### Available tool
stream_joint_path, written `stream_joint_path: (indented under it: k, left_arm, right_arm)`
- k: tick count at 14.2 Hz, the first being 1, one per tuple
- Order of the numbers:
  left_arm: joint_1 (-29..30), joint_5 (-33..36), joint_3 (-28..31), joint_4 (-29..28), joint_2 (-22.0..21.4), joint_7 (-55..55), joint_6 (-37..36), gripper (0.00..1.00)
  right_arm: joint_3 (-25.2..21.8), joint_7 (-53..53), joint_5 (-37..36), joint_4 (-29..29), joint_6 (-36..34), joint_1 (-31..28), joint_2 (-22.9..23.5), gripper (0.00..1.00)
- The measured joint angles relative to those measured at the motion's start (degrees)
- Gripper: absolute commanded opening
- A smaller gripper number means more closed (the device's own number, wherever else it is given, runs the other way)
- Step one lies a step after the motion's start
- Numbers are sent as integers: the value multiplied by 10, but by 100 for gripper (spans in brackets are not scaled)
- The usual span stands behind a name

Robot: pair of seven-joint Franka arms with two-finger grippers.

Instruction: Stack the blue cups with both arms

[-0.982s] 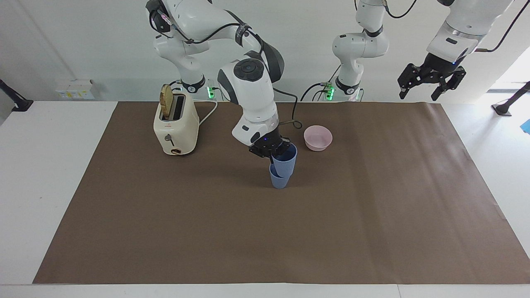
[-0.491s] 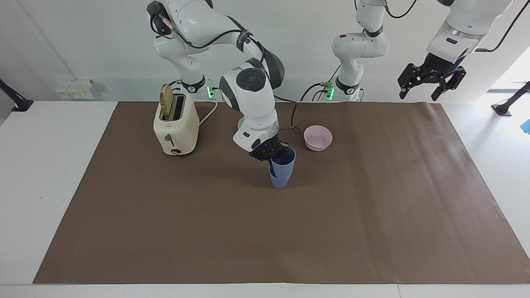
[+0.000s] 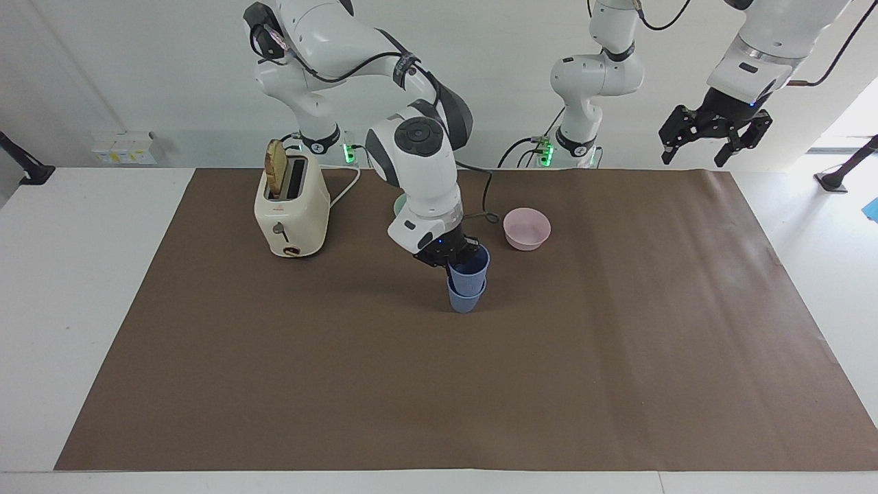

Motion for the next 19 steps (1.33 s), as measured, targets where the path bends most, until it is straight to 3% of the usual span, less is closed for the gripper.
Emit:
stream_joint_path:
  k: [3,4,5,6,19]
  left_arm:
    - [0,0,0,0,0,0,0,100]
    - [0,0,0,0,0,0,0,100]
    - [0,0,0,0,0,0,0,100]
    - [0,0,0,0,0,0,0,100]
    - [0,0,0,0,0,0,0,100]
  right_arm:
    - [0,0,0,-11,-1,3,0,0]
    - [0,0,0,-15,-1,4,1,4]
    - [0,1,0,-17,-1,5,1,76]
    - [0,1,0,-18,-1,5,1,100]
    - [-4,1,-12,-14,-3,-4,-2,100]
